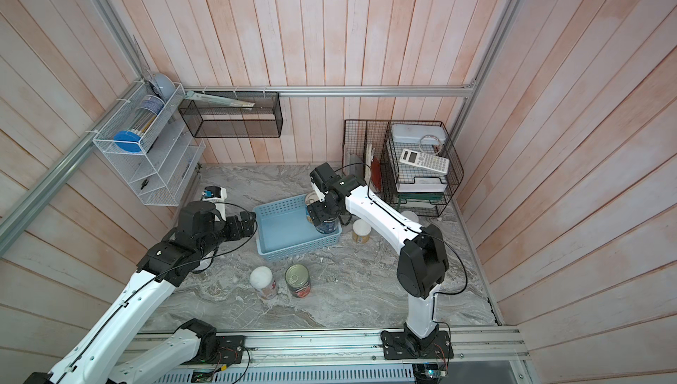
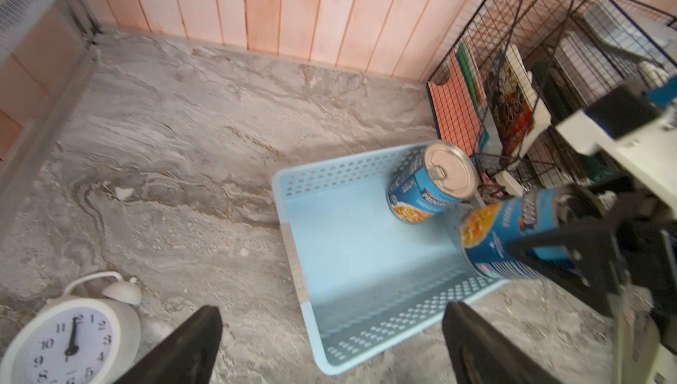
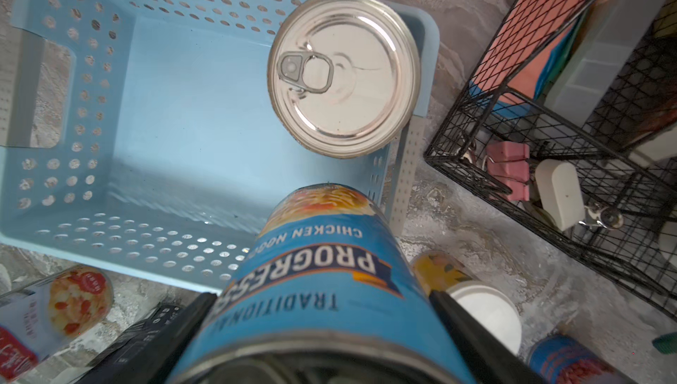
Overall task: Put the canned food in the basket
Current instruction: Place the canned food in the basket.
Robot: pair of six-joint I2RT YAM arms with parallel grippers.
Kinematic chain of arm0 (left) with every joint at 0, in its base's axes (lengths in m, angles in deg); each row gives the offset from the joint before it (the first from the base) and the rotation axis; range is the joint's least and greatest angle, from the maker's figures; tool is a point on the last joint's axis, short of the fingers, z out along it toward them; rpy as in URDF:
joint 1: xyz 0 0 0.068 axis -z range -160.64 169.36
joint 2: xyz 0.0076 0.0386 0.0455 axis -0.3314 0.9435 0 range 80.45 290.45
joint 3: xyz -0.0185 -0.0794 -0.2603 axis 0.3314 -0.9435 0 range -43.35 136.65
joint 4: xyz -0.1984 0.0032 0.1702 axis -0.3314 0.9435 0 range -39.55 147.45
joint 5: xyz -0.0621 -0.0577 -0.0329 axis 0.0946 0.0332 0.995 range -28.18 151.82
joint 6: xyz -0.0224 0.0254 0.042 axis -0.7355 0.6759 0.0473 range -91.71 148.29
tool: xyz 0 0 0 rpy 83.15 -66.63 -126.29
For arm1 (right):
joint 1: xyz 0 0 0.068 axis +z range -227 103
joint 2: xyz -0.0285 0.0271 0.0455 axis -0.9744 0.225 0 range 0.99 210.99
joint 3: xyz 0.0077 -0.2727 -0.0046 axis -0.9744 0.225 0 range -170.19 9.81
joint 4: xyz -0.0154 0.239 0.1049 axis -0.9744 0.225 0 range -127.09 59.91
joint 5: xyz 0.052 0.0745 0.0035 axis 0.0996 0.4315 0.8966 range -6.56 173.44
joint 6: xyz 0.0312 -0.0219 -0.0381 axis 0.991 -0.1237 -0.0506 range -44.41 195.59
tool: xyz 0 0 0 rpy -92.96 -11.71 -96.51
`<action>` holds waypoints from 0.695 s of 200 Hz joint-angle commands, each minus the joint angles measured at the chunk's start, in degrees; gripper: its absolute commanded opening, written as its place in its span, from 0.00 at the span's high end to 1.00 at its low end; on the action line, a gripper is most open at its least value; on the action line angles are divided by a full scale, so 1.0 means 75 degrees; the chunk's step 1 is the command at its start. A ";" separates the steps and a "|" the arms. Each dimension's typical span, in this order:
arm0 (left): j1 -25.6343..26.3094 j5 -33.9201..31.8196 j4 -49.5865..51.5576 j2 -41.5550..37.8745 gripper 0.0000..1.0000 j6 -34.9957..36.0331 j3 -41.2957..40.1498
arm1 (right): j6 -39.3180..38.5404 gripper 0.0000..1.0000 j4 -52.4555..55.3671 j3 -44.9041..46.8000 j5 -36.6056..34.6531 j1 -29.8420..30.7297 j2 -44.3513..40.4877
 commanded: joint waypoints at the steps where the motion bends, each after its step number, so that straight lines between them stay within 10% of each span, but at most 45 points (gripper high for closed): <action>1: 0.0527 -0.0441 0.0650 -0.0039 0.00 -0.0576 -0.0236 | -0.0200 0.34 -0.0456 -0.0728 0.0086 -0.0113 -0.0003; 139: 0.2558 -0.0262 0.1594 0.0815 0.00 -0.1792 -0.0773 | -0.0485 0.31 -0.0023 -0.0726 0.0502 -0.0179 0.1171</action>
